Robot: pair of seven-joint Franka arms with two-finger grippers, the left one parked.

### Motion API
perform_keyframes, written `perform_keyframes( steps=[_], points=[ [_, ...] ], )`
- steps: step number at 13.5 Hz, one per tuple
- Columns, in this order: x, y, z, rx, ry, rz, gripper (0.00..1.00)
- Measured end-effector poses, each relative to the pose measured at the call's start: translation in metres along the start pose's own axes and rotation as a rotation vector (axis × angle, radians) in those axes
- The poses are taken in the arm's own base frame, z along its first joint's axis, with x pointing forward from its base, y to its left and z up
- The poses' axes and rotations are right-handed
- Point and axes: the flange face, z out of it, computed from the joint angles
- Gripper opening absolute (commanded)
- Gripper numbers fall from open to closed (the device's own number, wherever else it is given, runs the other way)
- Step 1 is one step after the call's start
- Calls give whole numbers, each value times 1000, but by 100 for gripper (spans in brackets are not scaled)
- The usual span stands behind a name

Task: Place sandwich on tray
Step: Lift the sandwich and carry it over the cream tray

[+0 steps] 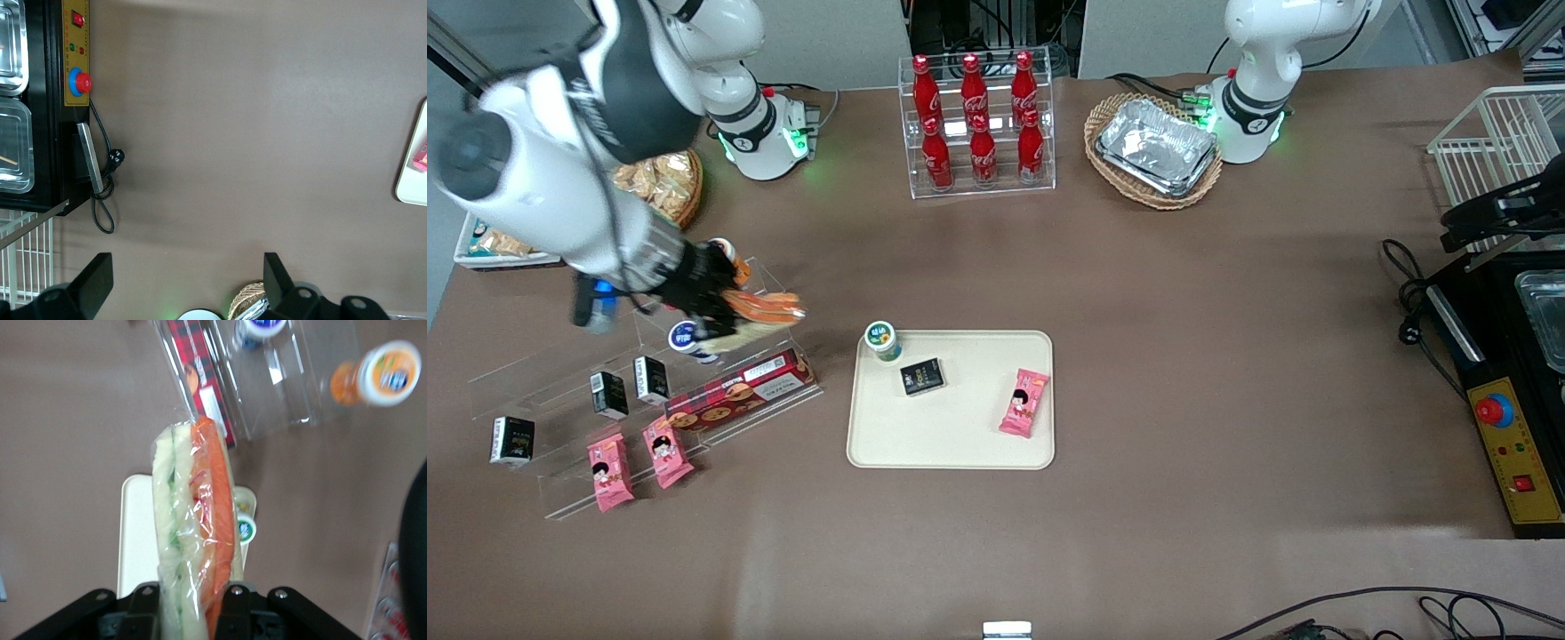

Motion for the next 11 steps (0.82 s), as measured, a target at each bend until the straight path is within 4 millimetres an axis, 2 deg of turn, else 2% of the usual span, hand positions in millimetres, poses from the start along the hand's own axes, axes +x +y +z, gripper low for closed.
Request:
perform_keyframes(
  steps=[4, 6, 11],
  points=[
    [-58, -34, 31, 9, -22, 116, 0],
    [-84, -49, 55, 42, -43, 146, 0],
    [-122, -71, 119, 87, -63, 197, 0]
  ],
)
